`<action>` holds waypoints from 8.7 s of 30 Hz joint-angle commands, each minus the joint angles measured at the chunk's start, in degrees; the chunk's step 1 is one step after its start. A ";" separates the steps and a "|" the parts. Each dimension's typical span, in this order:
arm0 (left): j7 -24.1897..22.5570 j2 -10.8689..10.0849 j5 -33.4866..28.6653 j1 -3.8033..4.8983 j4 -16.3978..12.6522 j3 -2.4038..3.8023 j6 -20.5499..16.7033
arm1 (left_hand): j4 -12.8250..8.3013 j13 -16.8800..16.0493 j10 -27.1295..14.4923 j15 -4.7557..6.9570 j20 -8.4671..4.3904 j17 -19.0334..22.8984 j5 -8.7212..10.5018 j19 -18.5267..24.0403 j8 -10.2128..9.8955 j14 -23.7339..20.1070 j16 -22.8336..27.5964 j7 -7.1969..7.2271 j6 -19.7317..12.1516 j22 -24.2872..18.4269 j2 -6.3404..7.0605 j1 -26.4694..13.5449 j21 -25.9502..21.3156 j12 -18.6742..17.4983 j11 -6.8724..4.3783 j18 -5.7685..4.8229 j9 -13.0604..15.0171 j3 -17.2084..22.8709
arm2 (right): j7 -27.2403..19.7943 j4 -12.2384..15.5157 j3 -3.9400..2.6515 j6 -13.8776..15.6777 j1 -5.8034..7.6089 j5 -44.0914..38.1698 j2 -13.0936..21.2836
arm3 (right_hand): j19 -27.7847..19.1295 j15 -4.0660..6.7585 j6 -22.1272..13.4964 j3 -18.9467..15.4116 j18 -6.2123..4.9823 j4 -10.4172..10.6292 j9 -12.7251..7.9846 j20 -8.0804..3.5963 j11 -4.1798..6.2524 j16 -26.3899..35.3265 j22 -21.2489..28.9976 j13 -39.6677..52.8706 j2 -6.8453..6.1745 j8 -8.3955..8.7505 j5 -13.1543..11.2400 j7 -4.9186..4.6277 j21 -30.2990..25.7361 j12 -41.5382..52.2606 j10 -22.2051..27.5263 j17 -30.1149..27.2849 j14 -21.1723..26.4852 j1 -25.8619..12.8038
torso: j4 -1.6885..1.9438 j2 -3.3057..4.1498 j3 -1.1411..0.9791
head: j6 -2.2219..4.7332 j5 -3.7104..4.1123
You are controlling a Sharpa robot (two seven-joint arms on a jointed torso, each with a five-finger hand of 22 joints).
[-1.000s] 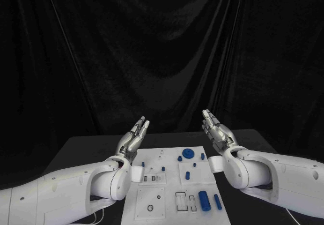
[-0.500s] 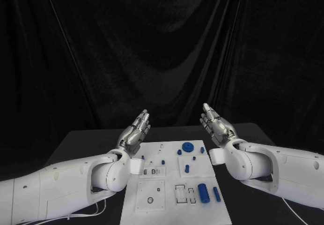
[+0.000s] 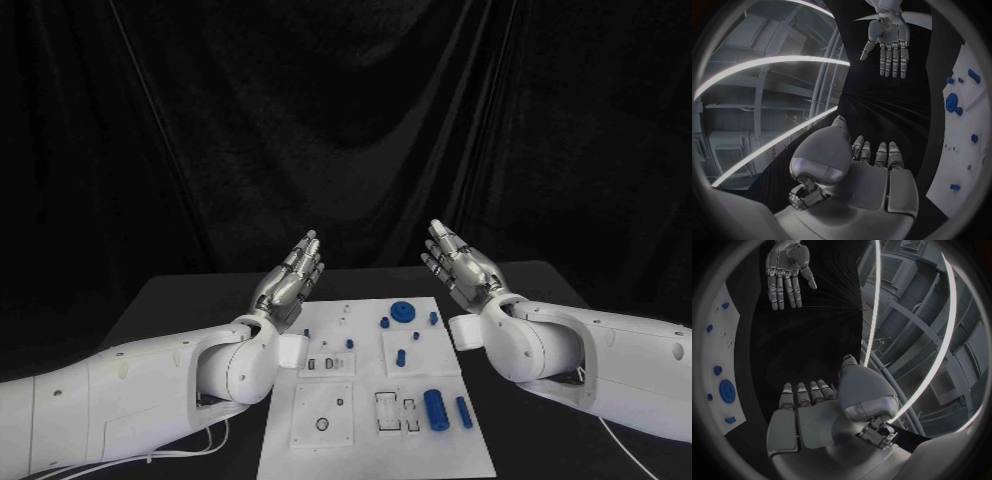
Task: Assemble the parts on the task board
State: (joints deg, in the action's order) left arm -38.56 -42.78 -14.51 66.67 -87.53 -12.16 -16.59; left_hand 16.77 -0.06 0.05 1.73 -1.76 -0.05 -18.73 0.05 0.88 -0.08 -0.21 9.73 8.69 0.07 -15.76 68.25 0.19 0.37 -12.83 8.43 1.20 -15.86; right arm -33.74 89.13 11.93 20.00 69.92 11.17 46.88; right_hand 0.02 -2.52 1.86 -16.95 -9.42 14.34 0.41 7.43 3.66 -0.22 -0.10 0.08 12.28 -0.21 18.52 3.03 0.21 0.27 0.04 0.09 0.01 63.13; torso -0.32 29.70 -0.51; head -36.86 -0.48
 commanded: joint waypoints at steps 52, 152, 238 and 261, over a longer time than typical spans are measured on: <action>-9.95 -14.72 27.36 0.10 -6.35 0.05 2.76 | -0.13 0.06 -0.05 -0.45 6.64 0.05 -11.65 -0.05 0.61 0.08 0.21 -3.51 2.80 -0.07 1.83 11.33 -0.19 -0.37 3.74 1.64 0.32 2.23 | 33.37 -6.01 -0.05 -10.02 13.33 -111.78 -2.34 | 79.12 3.25 46.58 17.49 -0.92 -13.06 4.58 -2.54 -9.42 -21.95 -10.78 3.83 -12.29 -4.98 -11.92 -7.42 26.10 7.37 -54.41 18.23 -85.30 16.01 | 2.55 9.58 0.64 | -7.83 1.44; -8.13 -12.65 27.36 0.11 -4.35 0.04 8.12 | -0.77 0.06 -0.05 -2.60 8.58 0.05 -15.22 -0.05 0.82 0.08 0.21 -6.38 4.22 -0.07 1.77 14.86 -0.19 -0.37 6.92 1.49 0.50 4.29 | 25.08 -18.54 -0.06 -2.50 5.23 -112.18 -10.42 | 72.40 3.27 60.98 36.53 0.15 -11.93 6.21 -2.30 -7.93 -47.50 -39.57 3.67 -16.39 -6.19 -6.57 -9.87 51.22 4.46 -66.97 40.57 -81.73 19.48 | 3.21 11.48 1.09 | -8.16 2.51; -6.69 -10.35 27.36 0.10 -3.38 0.03 10.02 | -2.09 0.06 -0.05 -3.32 9.36 0.05 -17.42 -0.05 0.82 0.08 0.21 -7.46 4.13 -0.07 2.07 16.50 -0.19 -0.37 8.29 1.57 0.50 6.00 | 27.70 -33.47 -0.08 -7.14 7.65 -105.90 -25.58 | 70.91 2.89 59.65 39.83 0.74 -11.95 7.05 -2.07 -8.41 -50.23 -46.40 3.51 -18.08 -3.82 -6.95 -11.07 56.07 3.19 -67.27 42.72 -81.35 20.03 | 4.21 12.13 1.25 | -7.56 3.94; -6.01 -10.16 27.36 0.10 -2.91 0.03 10.56 | -2.37 0.06 -0.05 -3.62 9.64 0.05 -17.46 -0.05 0.88 0.08 0.21 -7.84 4.36 -0.07 1.92 16.64 -0.19 -0.37 8.61 1.55 0.55 6.46 | 29.23 -33.82 -0.08 -8.62 7.04 -105.49 -26.23 | 65.78 2.46 45.18 38.40 -0.43 -11.74 3.90 -1.48 -10.53 -45.63 -42.87 3.46 -19.54 -3.30 -8.53 -9.86 51.39 3.16 -51.03 37.54 -76.95 19.17 | 4.23 12.13 1.25 | -8.23 4.04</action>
State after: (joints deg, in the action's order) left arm -38.79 -53.01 12.64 66.66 -90.38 -12.17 -6.91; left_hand 14.46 -0.09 -0.10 -1.57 7.48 -0.05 -36.00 -0.16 1.61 -0.08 -0.21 2.25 13.11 0.07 -13.90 84.28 0.19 0.37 -4.57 9.30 1.68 -9.76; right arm -6.68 55.29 11.87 12.23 77.06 -94.38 20.62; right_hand 66.68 -0.21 50.73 22.32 -9.40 2.72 5.20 6.06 -6.54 -46.73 -43.79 3.58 -6.88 -3.69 10.32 -7.25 52.65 3.60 -54.77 38.57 -77.69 82.41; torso 3.90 41.84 0.75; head -45.10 3.55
